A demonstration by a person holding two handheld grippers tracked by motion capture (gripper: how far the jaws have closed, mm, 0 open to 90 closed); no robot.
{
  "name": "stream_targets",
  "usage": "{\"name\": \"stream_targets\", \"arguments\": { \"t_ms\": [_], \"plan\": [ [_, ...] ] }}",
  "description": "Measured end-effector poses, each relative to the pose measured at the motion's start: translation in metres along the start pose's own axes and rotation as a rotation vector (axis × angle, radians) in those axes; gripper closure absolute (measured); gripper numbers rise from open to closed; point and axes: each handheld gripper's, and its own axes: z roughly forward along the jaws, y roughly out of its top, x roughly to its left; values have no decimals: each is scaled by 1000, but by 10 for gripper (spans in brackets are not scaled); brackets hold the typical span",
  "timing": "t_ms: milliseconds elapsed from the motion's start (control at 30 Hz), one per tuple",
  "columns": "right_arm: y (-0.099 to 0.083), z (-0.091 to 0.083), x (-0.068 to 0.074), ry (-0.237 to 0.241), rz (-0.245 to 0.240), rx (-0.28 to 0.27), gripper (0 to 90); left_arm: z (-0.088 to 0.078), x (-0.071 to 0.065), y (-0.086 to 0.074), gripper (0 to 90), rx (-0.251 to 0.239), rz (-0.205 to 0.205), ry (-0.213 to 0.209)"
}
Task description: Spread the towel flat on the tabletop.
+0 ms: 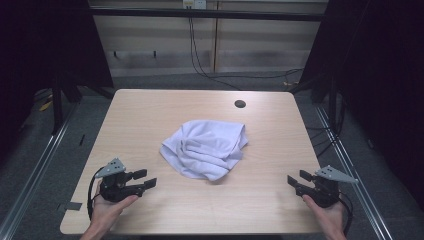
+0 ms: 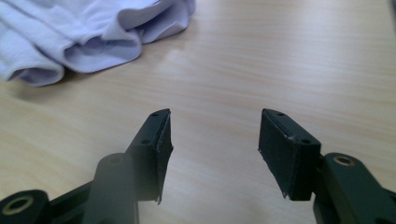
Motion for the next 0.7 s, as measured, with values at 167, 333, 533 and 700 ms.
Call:
{"name": "stream_targets", "arguments": {
  "t_ms": [167, 333, 533, 700],
  "plan": [
    [-2, 2, 2, 46, -14, 35, 445, 5, 0, 12, 490, 1, 45, -18],
    [-2, 1, 4, 60, -29, 38, 432, 26, 5, 46, 568, 5, 105, -23],
    [-2, 1, 7, 75, -49, 49, 412, 54, 5, 85, 739, -21, 154, -42],
    [-3, 2, 8, 105, -56, 68, 405, 107, 17, 99, 554, 46, 137, -28]
  ]
}}
